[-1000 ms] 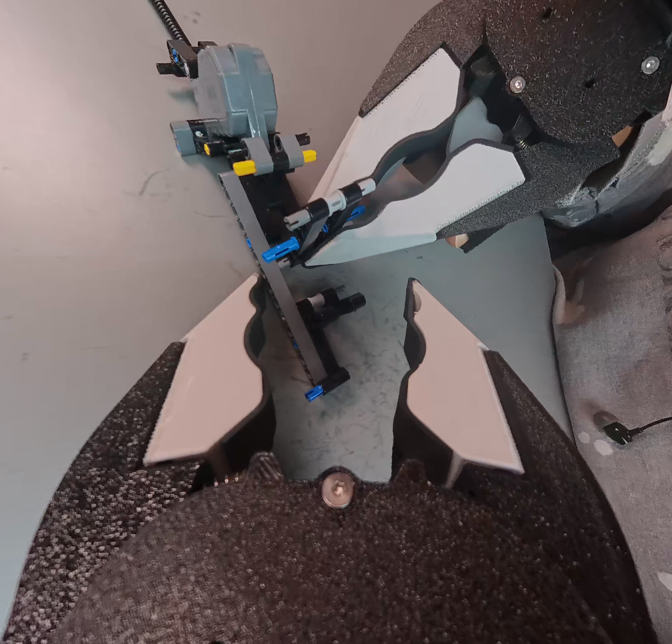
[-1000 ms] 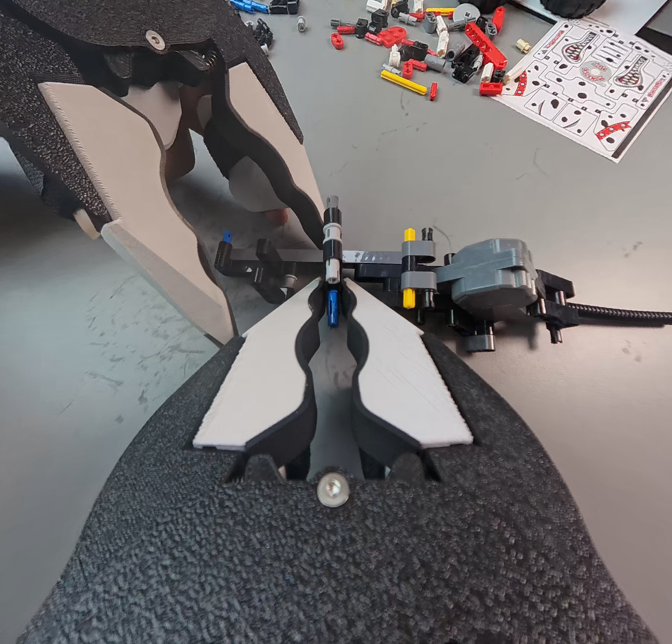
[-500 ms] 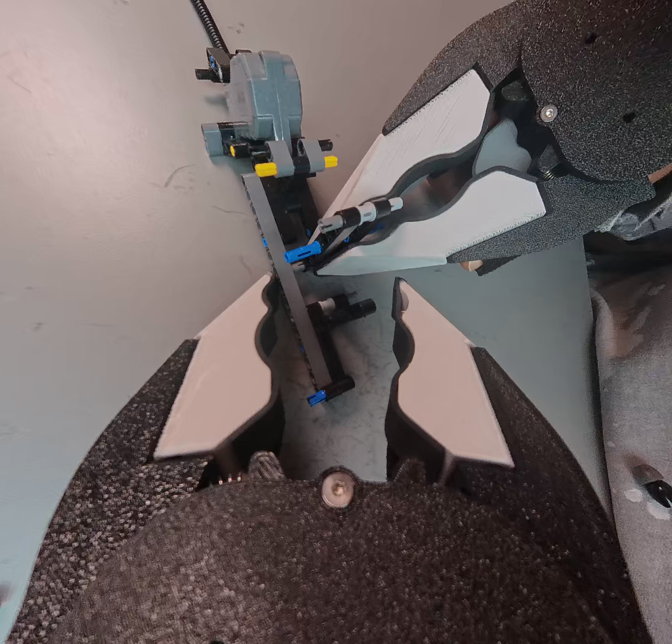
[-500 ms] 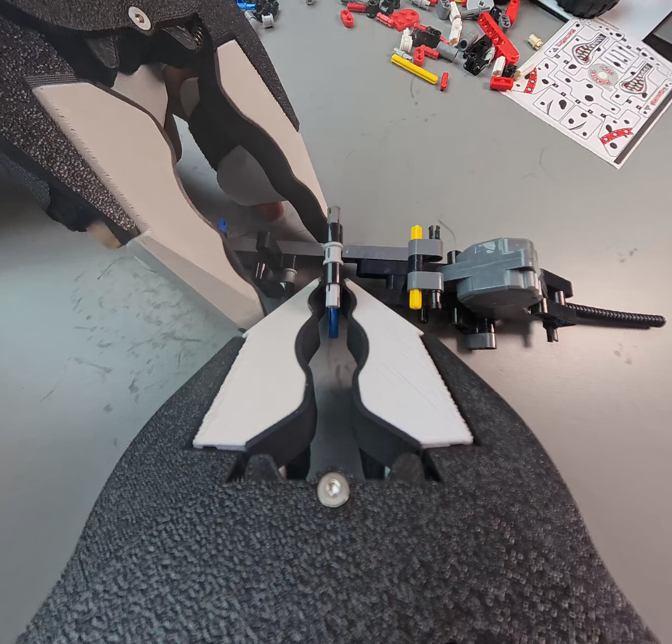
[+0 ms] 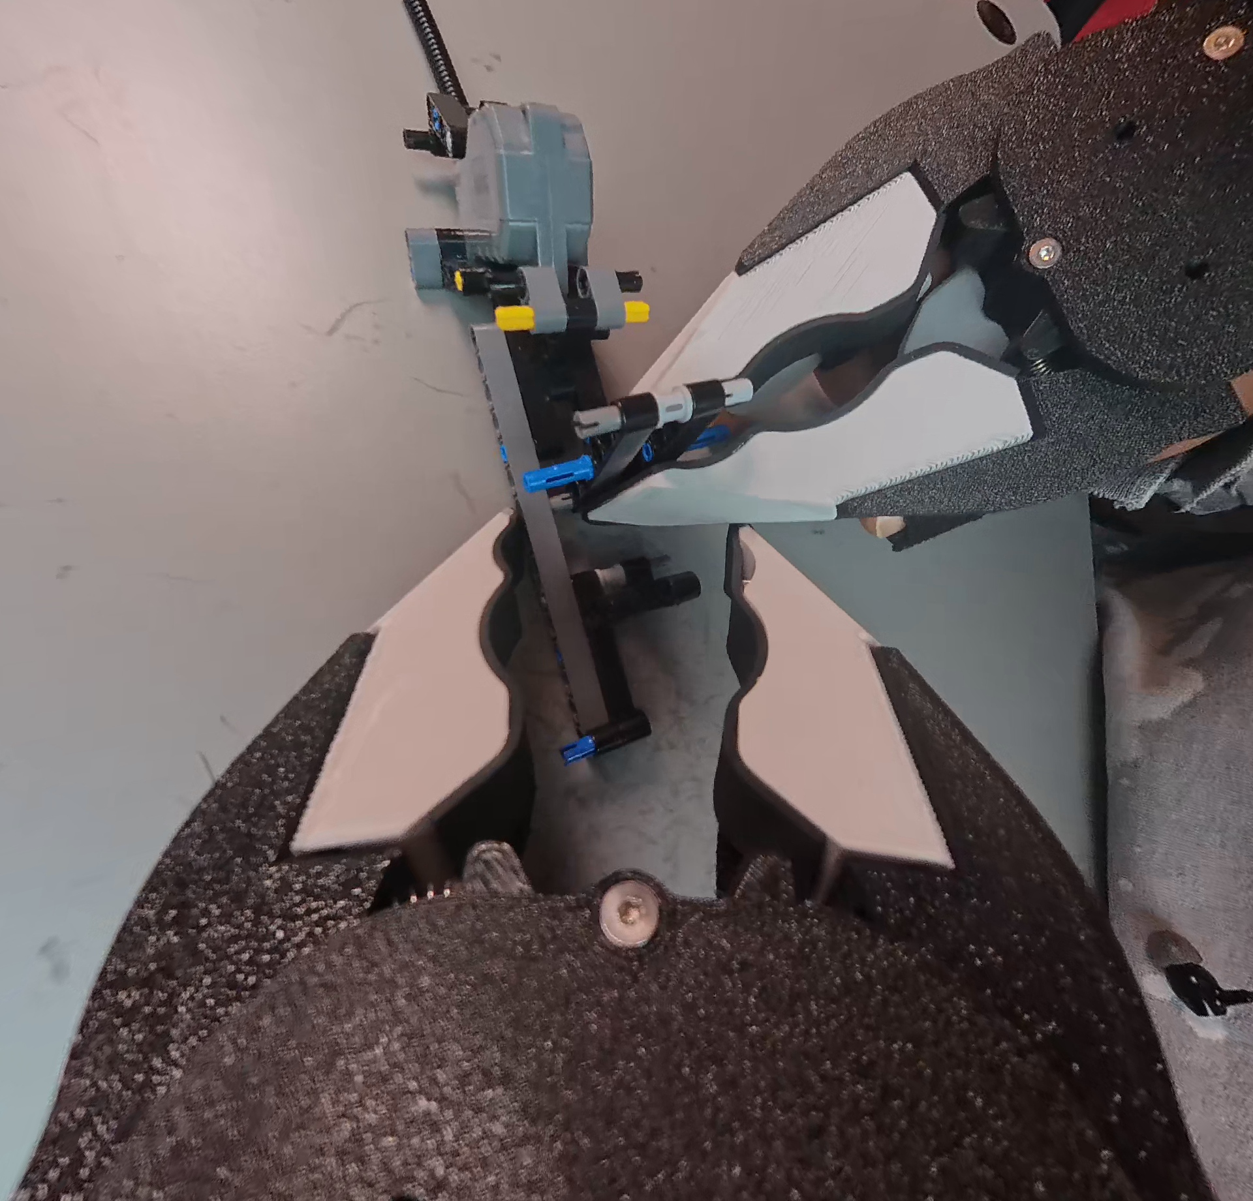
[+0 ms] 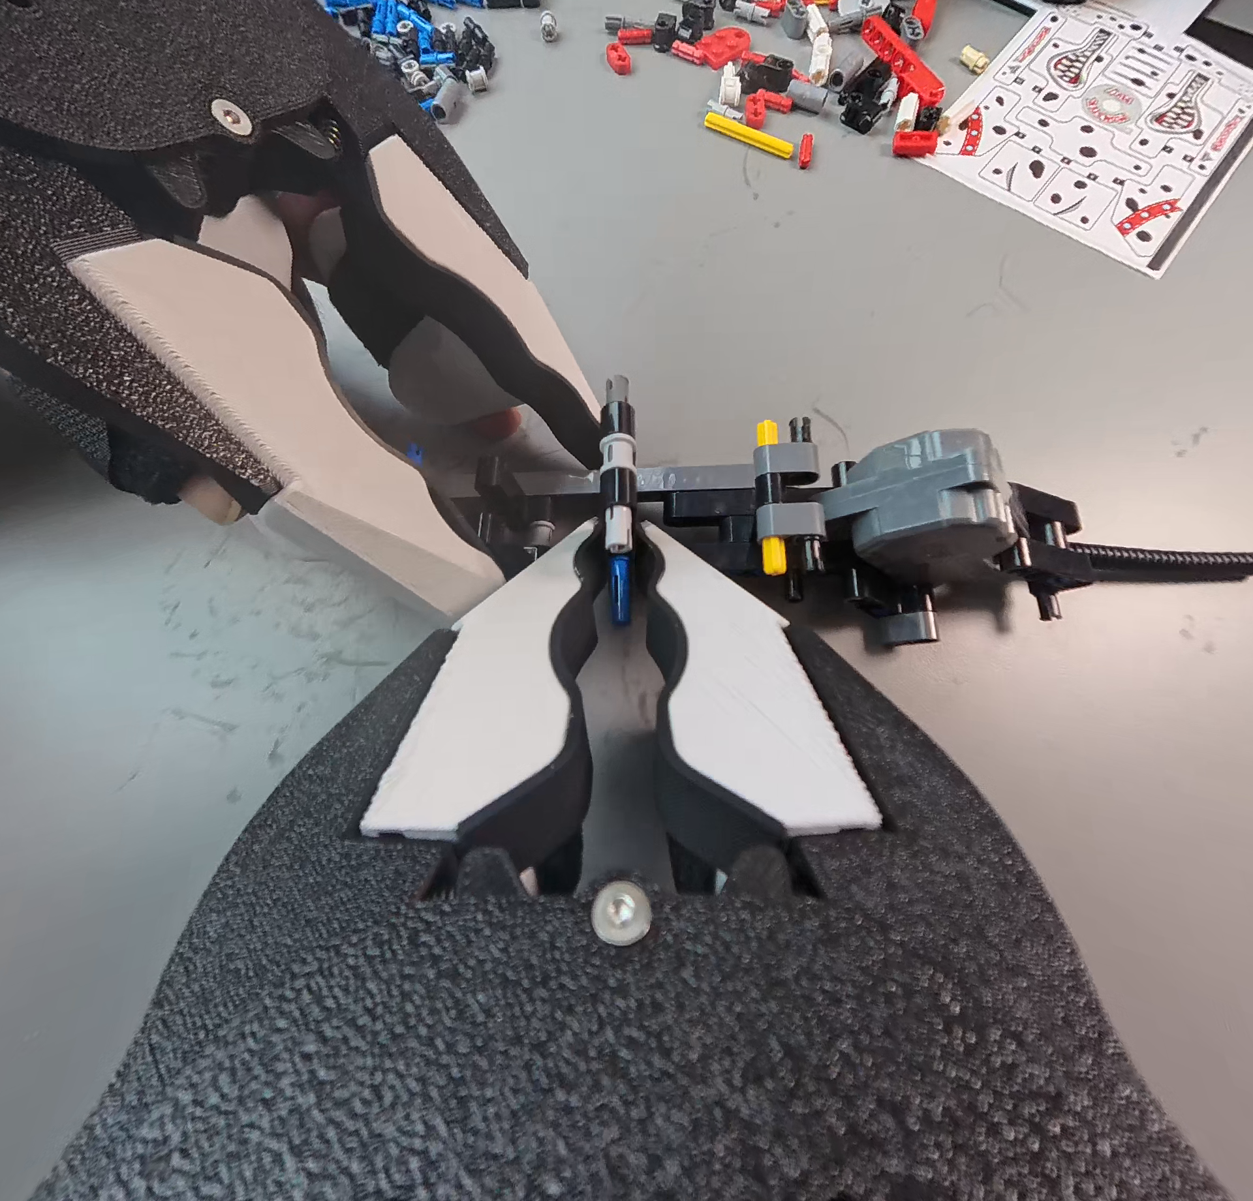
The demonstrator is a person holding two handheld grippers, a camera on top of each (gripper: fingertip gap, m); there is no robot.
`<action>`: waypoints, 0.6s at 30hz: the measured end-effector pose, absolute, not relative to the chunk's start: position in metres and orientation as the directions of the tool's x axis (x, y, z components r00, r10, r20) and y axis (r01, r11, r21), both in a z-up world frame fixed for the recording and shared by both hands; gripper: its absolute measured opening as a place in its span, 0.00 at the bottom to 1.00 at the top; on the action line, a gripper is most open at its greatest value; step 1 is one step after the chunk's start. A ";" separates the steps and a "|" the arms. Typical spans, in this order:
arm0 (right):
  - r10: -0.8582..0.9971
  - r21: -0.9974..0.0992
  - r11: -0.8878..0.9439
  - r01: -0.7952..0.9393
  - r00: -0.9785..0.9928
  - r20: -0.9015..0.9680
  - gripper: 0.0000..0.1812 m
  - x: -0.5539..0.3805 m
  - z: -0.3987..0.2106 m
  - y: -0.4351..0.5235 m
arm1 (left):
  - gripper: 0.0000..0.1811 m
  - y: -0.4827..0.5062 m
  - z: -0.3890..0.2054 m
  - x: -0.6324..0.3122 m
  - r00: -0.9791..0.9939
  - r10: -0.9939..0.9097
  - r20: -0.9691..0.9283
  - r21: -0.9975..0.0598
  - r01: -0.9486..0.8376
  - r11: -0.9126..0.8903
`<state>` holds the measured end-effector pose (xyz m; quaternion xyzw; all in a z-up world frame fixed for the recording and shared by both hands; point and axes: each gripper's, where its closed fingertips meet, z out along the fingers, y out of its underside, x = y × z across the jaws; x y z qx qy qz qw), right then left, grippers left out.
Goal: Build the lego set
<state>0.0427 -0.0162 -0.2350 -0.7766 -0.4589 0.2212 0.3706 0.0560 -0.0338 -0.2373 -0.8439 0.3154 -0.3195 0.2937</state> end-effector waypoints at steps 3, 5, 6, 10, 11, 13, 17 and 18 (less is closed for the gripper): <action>0.875 -0.782 -0.296 0.549 0.484 0.009 0.03 0.042 -0.234 -0.015 | 0.33 -0.033 -0.238 0.056 0.609 -0.717 0.340 -0.700 -0.344 -0.625; 0.872 -0.793 -0.305 0.528 0.490 -0.010 0.03 0.042 -0.232 -0.015 | 0.33 -0.032 -0.238 0.056 0.621 -0.712 0.326 -0.709 -0.338 -0.619; 0.867 -0.802 -0.321 0.503 0.496 -0.036 0.03 0.042 -0.229 -0.014 | 0.32 -0.032 -0.238 0.057 0.628 -0.709 0.321 -0.715 -0.331 -0.616; 0.871 -0.794 -0.327 0.512 0.490 -0.042 0.03 0.039 -0.231 -0.015 | 0.34 -0.037 -0.238 0.059 0.609 -0.725 0.321 -0.716 -0.345 -0.607; 0.871 -0.794 -0.328 0.512 0.489 -0.046 0.03 0.039 -0.231 -0.015 | 0.37 -0.039 -0.238 0.060 0.605 -0.727 0.324 -0.716 -0.346 -0.607; 0.872 -0.792 -0.331 0.513 0.487 -0.050 0.03 0.039 -0.232 -0.016 | 0.36 -0.039 -0.238 0.060 0.606 -0.730 0.316 -0.716 -0.352 -0.603; 0.873 -0.790 -0.339 0.511 0.483 -0.062 0.03 0.039 -0.232 -0.016 | 0.36 -0.038 -0.239 0.060 0.610 -0.733 0.300 -0.718 -0.362 -0.595; 0.874 -0.790 -0.335 0.514 0.482 -0.057 0.03 0.039 -0.232 -0.016 | 0.36 -0.039 -0.239 0.060 0.610 -0.734 0.299 -0.718 -0.362 -0.594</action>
